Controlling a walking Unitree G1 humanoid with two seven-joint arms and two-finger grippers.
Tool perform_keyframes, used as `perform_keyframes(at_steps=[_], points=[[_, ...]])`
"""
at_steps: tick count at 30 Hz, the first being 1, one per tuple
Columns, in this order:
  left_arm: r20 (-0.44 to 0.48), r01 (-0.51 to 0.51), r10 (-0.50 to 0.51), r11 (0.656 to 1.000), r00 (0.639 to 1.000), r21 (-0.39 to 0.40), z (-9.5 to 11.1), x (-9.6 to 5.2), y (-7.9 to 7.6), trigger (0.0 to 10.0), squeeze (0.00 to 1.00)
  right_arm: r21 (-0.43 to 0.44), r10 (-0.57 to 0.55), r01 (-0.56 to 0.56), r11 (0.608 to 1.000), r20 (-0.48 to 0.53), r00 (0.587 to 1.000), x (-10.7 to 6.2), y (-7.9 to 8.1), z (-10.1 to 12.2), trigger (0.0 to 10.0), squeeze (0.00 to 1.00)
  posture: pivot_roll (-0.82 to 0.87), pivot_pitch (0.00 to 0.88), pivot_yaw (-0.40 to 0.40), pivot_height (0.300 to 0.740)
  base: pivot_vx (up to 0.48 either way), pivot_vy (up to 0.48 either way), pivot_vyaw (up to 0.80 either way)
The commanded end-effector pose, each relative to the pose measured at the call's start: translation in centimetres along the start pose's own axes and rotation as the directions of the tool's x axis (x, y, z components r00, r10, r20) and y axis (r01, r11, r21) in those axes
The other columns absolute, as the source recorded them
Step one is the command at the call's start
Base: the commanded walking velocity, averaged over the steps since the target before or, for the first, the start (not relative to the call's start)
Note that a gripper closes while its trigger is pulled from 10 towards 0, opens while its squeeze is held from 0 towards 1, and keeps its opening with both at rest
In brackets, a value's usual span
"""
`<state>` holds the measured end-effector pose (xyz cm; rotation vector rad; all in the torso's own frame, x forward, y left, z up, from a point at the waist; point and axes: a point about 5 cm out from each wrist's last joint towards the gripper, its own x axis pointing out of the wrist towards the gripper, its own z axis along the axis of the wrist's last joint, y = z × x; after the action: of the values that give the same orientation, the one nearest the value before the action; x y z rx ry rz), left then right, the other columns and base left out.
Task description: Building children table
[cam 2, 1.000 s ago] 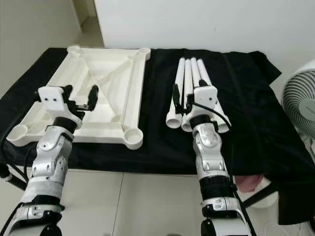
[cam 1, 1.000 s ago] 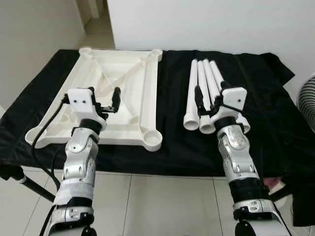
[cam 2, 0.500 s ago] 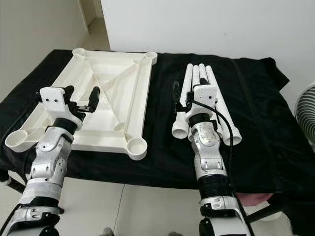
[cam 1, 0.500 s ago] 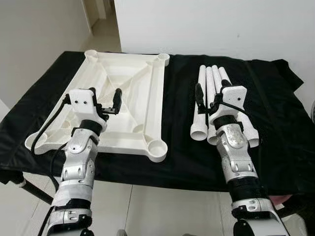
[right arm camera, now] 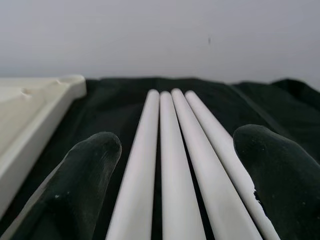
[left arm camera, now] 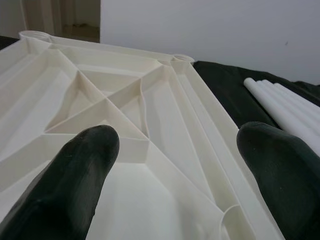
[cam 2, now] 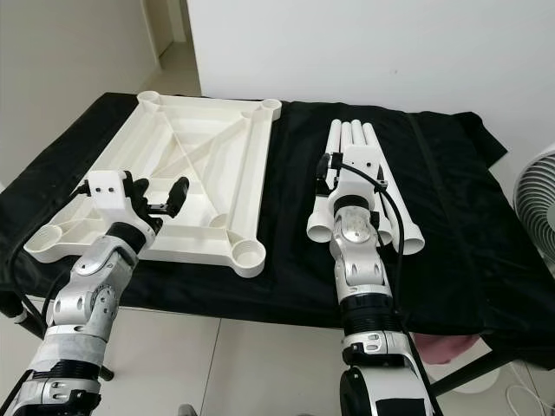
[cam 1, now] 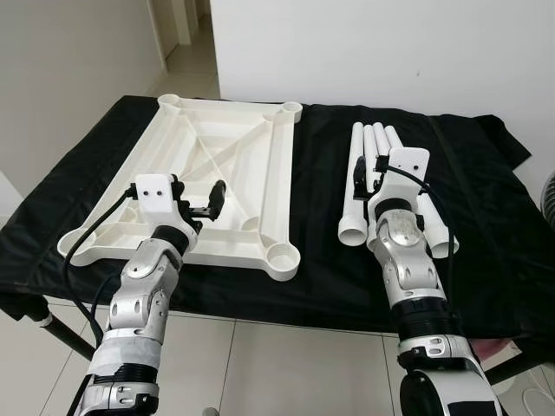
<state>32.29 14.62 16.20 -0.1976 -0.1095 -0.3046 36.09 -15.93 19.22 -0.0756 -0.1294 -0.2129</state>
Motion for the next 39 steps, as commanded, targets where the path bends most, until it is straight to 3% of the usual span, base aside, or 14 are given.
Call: perform_keyframes(at_steps=[1,3,8,10,13,22,23,25,26,27,29,30,31,39], points=[[-0.025,0.222,-0.221,0.975,0.975,0.007,-0.2,-0.2,-1.1,10.0,0.00,-0.003,-0.011,0.011,1.000,-0.043,0.999,0.1,0.2,-0.5,10.0,0.00,-0.15,0.064,0.071,0.740,0.000,0.000,0.00],[-0.062,0.286,-0.286,0.958,0.956,0.002,-0.7,-0.1,-2.1,10.0,0.00,0.016,-0.013,0.015,1.000,-0.122,0.992,0.2,0.4,-0.6,10.0,0.00,-0.16,0.076,0.077,0.740,0.000,0.000,0.00],[-0.080,0.316,-0.315,0.949,0.946,-0.003,-0.9,-0.1,-2.7,10.0,0.00,0.018,0.004,-0.001,1.000,-0.187,0.982,0.2,0.6,-1.0,10.0,0.00,-0.17,0.083,0.078,0.740,0.000,0.000,0.00],[-0.080,0.313,-0.312,0.950,0.947,-0.003,-1.1,-0.1,-3.1,10.0,0.00,0.030,0.046,-0.038,0.999,-0.310,0.949,-0.1,0.6,-2.3,10.0,0.00,-0.17,0.087,0.074,0.740,0.000,0.000,0.00],[-0.074,0.298,-0.298,0.954,0.952,-0.014,-1.1,-0.1,-3.4,10.0,0.00,0.042,0.070,-0.059,0.997,-0.389,0.918,-0.5,0.6,-3.0,10.0,0.00,-0.17,0.087,0.074,0.740,0.000,0.000,0.00],[-0.062,0.279,-0.279,0.960,0.958,-0.008,-0.9,-0.1,-3.5,10.0,0.00,0.051,0.064,-0.046,0.998,-0.441,0.895,-0.6,0.4,-3.0,10.0,0.00,-0.16,0.083,0.061,0.740,0.000,0.000,0.00],[-0.057,0.272,-0.272,0.962,0.961,-0.008,-0.7,-0.1,-3.4,10.0,0.00,0.059,0.057,-0.034,0.998,-0.452,0.890,-0.5,0.2,-3.0,7.8,0.00,-0.16,0.083,0.061,0.740,0.000,0.000,0.00],[-0.056,0.266,-0.266,0.964,0.962,-0.009,-0.6,-0.1,-3.3,10.0,0.00,0.075,0.049,-0.016,0.997,-0.471,0.881,-0.3,-0.1,-2.8,7.5,0.00,-0.15,0.077,0.060,0.740,0.000,0.000,0.00],[-0.056,0.266,-0.266,0.964,0.962,-0.009,-0.6,-0.1,-3.3,10.0,0.00,0.075,0.049,-0.016,0.997,-0.471,0.881,-0.3,-0.1,-2.8,7.5,0.00,-0.15,0.077,0.060,0.740,0.000,0.000,0.00],[-0.054,0.259,-0.259,0.966,0.964,-0.009,-0.5,-0.1,-3.2,10.0,0.00,0.102,0.053,-0.002,0.995,-0.499,0.865,-0.2,-0.3,-2.8,8.7,0.00,-0.15,0.077,0.060,0.740,0.000,0.000,0.00],[-0.054,0.259,-0.259,0.966,0.964,-0.009,-0.5,-0.1,-3.2,10.0,0.00,0.102,0.053,-0.002,0.995,-0.499,0.865,-0.2,-0.3,-2.8,8.7,0.00,-0.15,0.077,0.060,0.740,0.000,0.000,0.00],[-0.053,0.256,-0.256,0.967,0.965,-0.008,-0.5,-0.1,-3.1,10.0,0.00,0.117,0.053,0.010,0.993,-0.520,0.852,0.0,-0.5,-2.7,7.6,0.00,-0.15,0.071,0.061,0.740,0.000,0.000,0.00],[-0.054,0.254,-0.254,0.967,0.966,-0.007,-0.4,-0.2,-3.0,10.0,0.00,0.114,0.029,0.037,0.993,-0.532,0.846,0.3,-1.0,-2.8,10.0,0.00,-0.15,0.071,0.061,0.740,0.000,0.000,0.00],[-0.053,0.249,-0.249,0.969,0.967,-0.007,-0.5,-0.3,-3.1,10.0,0.00,0.064,-0.024,0.064,0.996,-0.494,0.869,0.7,-2.1,-2.6,10.0,0.00,-0.15,0.058,0.052,0.740,0.000,0.000,0.00]])
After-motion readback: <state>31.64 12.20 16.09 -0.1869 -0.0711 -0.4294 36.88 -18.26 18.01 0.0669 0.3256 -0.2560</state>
